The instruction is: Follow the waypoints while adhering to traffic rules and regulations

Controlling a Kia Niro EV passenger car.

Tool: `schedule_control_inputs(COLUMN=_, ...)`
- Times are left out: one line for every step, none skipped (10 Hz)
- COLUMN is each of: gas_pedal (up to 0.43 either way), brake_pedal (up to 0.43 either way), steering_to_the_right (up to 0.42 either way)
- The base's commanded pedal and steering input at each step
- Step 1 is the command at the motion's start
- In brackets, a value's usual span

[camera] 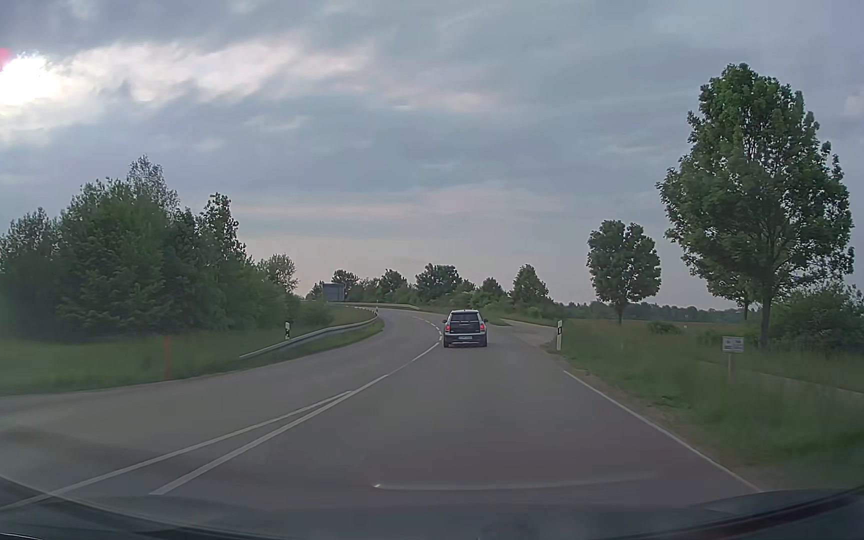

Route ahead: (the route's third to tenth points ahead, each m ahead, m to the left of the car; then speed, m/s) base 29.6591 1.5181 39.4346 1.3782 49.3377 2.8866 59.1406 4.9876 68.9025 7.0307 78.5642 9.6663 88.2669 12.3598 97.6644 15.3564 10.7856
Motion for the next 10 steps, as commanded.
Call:
schedule_control_inputs(gas_pedal=0.26, brake_pedal=0.0, steering_to_the_right=0.025)
schedule_control_inputs(gas_pedal=0.26, brake_pedal=0.0, steering_to_the_right=0.021)
schedule_control_inputs(gas_pedal=0.26, brake_pedal=0.0, steering_to_the_right=0.019)
schedule_control_inputs(gas_pedal=0.26, brake_pedal=0.0, steering_to_the_right=0.018)
schedule_control_inputs(gas_pedal=0.26, brake_pedal=0.0, steering_to_the_right=0.017)
schedule_control_inputs(gas_pedal=0.26, brake_pedal=0.0, steering_to_the_right=0.015)
schedule_control_inputs(gas_pedal=0.248, brake_pedal=0.0, steering_to_the_right=0.011)
schedule_control_inputs(gas_pedal=0.248, brake_pedal=0.0, steering_to_the_right=0.007)
schedule_control_inputs(gas_pedal=0.24, brake_pedal=0.0, steering_to_the_right=0.003)
schedule_control_inputs(gas_pedal=0.24, brake_pedal=0.0, steering_to_the_right=0.001)
